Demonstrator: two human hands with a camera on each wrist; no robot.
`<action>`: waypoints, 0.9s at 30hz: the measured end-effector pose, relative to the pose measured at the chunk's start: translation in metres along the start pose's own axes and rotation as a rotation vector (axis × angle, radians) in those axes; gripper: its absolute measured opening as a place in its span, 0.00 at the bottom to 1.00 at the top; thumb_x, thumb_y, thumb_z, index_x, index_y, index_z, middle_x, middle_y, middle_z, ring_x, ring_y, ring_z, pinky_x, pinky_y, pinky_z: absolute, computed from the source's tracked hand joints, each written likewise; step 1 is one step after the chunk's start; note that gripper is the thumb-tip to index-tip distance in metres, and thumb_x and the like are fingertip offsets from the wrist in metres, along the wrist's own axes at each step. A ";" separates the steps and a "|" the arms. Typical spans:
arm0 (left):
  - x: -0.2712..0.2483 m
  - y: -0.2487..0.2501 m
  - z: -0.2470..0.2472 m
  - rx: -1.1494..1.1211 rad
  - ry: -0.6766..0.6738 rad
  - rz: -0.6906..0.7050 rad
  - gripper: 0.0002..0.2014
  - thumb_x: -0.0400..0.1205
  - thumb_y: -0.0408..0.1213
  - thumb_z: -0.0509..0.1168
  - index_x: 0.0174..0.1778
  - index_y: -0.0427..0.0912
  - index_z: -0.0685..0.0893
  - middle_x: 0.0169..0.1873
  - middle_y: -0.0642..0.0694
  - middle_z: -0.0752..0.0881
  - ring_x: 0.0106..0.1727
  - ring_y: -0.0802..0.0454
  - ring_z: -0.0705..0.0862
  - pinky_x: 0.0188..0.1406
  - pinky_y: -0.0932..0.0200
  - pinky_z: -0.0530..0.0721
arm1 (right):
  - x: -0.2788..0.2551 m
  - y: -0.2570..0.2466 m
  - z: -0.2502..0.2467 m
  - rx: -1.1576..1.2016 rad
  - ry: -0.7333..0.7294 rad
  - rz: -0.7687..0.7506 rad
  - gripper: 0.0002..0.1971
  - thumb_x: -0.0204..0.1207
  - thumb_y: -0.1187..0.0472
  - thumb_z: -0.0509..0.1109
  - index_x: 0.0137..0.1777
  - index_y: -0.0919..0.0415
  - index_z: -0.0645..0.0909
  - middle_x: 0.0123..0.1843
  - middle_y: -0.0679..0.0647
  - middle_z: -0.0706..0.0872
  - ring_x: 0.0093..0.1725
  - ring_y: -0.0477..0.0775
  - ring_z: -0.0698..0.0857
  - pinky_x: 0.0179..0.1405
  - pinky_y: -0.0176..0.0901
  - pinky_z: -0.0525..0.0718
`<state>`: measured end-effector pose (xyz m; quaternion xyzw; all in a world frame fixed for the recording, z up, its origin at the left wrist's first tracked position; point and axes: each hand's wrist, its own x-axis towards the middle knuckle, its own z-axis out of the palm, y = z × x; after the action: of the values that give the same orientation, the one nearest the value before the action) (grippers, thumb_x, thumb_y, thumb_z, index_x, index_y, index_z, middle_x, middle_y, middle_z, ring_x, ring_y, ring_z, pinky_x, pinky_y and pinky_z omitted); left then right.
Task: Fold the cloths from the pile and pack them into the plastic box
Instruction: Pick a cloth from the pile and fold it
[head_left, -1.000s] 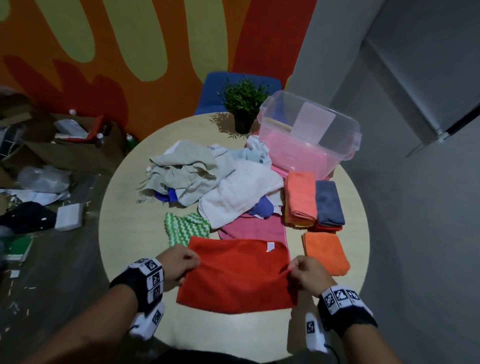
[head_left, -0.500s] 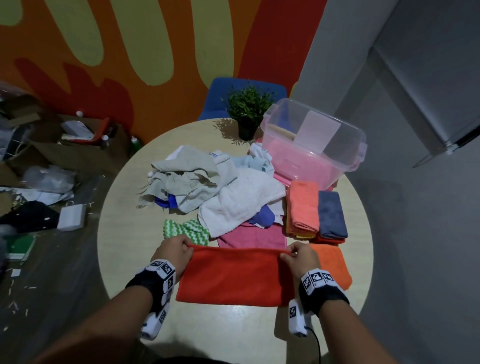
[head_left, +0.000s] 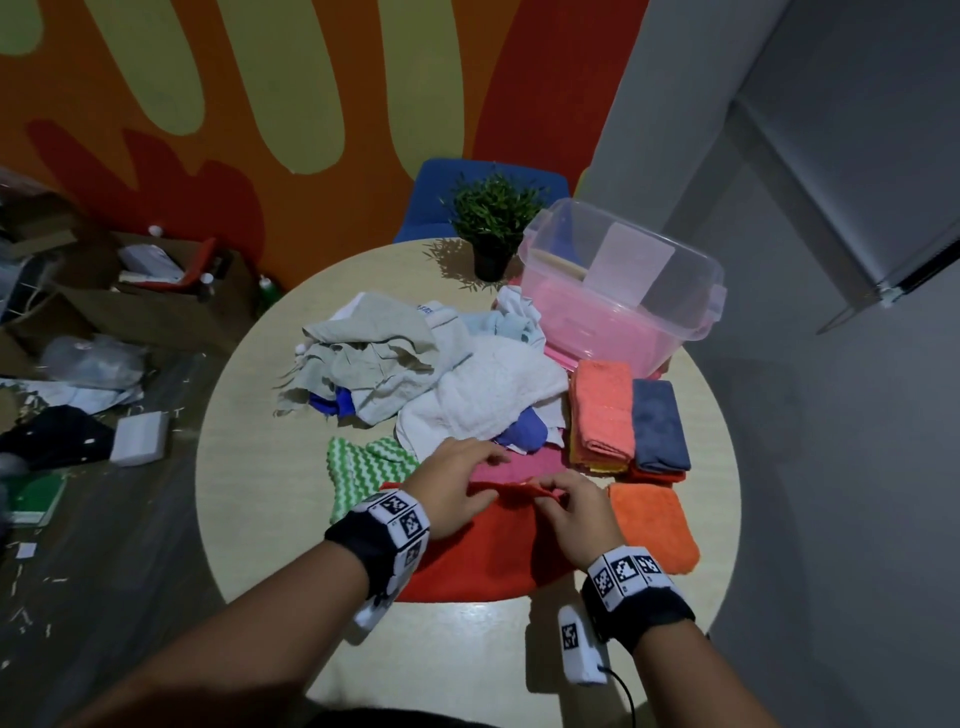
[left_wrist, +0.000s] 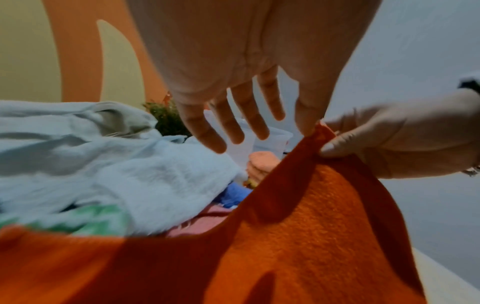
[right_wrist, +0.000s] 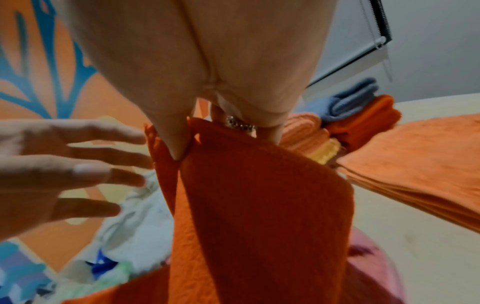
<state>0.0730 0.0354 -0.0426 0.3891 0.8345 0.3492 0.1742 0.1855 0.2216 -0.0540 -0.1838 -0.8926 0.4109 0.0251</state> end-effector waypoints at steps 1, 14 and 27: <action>0.003 0.006 0.000 -0.011 -0.037 0.034 0.25 0.77 0.41 0.74 0.71 0.56 0.79 0.65 0.57 0.81 0.66 0.59 0.73 0.70 0.63 0.71 | -0.001 -0.010 -0.003 0.015 0.005 -0.044 0.13 0.75 0.70 0.74 0.49 0.50 0.90 0.46 0.41 0.86 0.46 0.36 0.82 0.47 0.20 0.72; 0.014 0.055 -0.066 -0.320 0.142 0.125 0.19 0.75 0.20 0.66 0.49 0.51 0.87 0.44 0.54 0.89 0.45 0.54 0.86 0.52 0.59 0.84 | -0.013 -0.080 -0.060 0.074 0.040 -0.143 0.09 0.71 0.61 0.81 0.41 0.50 0.83 0.33 0.47 0.87 0.34 0.46 0.85 0.38 0.46 0.86; 0.014 0.063 -0.108 -0.493 0.184 -0.032 0.15 0.71 0.51 0.76 0.41 0.42 0.94 0.35 0.45 0.93 0.39 0.46 0.91 0.46 0.42 0.89 | 0.000 -0.110 -0.107 0.029 0.208 -0.334 0.09 0.77 0.65 0.75 0.50 0.51 0.90 0.48 0.45 0.89 0.52 0.44 0.86 0.51 0.36 0.83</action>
<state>0.0361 0.0266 0.0771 0.2883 0.7427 0.5728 0.1928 0.1724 0.2338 0.0979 -0.0742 -0.8972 0.3928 0.1878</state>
